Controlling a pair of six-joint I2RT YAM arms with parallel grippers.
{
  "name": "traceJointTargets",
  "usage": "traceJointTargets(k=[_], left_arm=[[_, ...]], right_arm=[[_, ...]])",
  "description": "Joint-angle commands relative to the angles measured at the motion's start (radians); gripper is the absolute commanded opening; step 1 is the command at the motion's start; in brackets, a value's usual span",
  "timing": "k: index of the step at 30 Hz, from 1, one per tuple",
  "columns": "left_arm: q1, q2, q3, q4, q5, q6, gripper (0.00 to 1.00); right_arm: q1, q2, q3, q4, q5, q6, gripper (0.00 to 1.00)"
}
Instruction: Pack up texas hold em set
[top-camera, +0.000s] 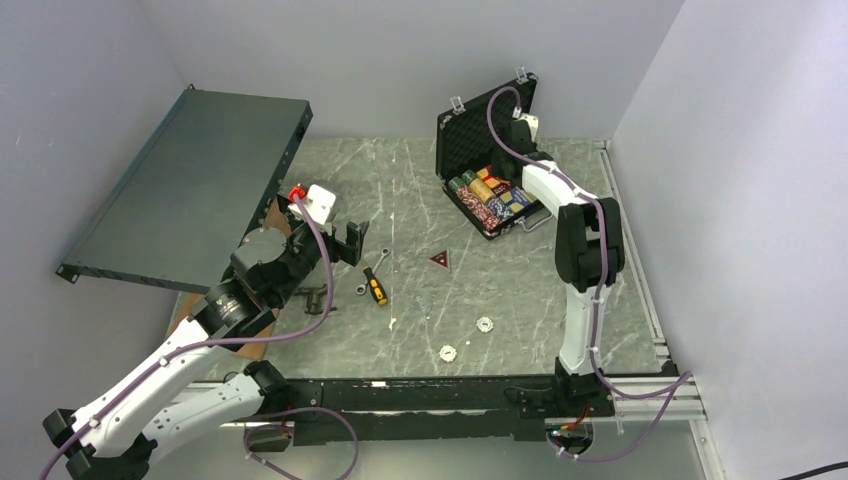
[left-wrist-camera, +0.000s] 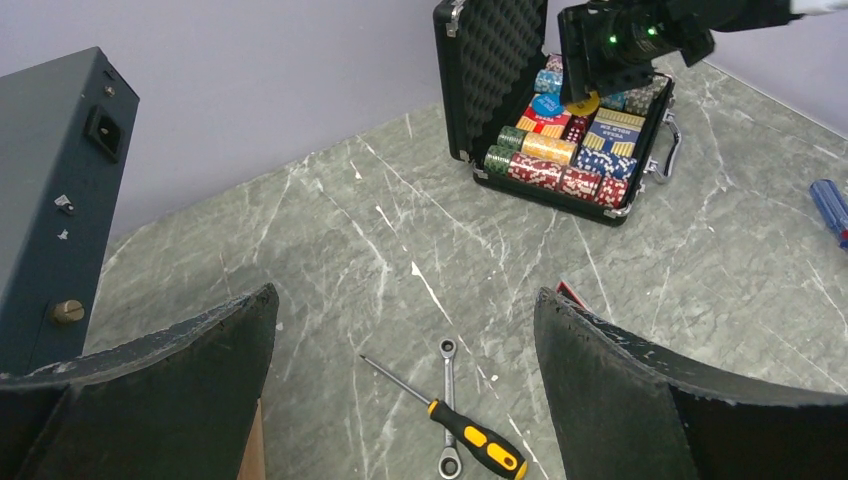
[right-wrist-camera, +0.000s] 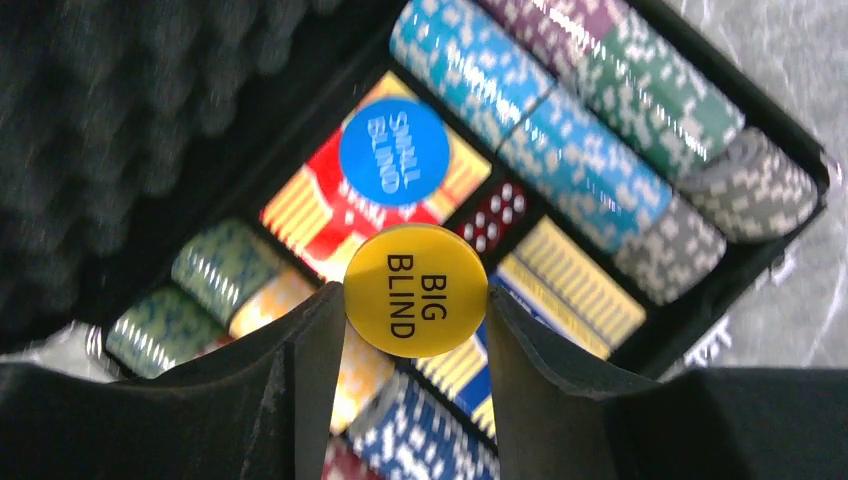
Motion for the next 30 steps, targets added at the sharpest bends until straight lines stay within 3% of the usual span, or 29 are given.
traceJointTargets(k=[1, 9, 20, 30], left_arm=[[-0.005, -0.012, 0.030, 0.021, 0.011, -0.017, 0.99], [-0.005, -0.007, 0.030, 0.021, -0.001, -0.010, 0.99], [-0.005, -0.006, 0.027, 0.023, -0.009, -0.005, 0.99], [-0.005, -0.005, 0.026, 0.024, -0.009, -0.004, 0.99]], right_arm=[[-0.045, 0.094, 0.159, 0.027, -0.055, -0.058, 0.45], [-0.053, 0.240, 0.358, -0.008, -0.068, -0.089, 0.47], [-0.055, 0.289, 0.392, 0.000, -0.069, -0.080, 0.51], [-0.055, 0.333, 0.447, -0.021, -0.081, -0.086, 0.63]])
